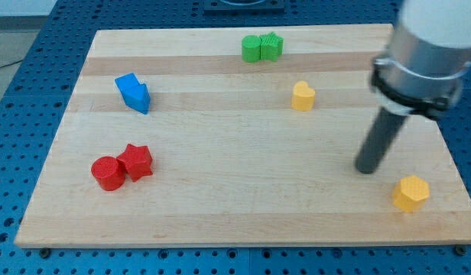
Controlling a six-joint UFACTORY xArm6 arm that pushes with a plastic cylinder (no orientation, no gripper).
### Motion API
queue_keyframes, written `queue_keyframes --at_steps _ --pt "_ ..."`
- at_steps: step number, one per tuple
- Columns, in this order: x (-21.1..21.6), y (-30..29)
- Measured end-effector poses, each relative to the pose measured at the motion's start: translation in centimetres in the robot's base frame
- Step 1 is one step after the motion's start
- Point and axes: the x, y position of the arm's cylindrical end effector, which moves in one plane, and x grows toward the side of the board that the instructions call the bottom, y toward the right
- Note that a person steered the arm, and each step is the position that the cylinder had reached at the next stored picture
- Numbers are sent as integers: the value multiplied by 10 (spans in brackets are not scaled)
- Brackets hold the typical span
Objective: Place the yellow heart left to the yellow hexagon
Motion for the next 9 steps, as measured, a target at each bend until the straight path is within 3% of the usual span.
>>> queue_keyframes --at_steps 1,2,4,6,8,9 --pt "-21 -74" --pt "-75 -130" --pt "-153 -131" --pt "-154 -60" --pt "-98 -54" --pt "-104 -43"
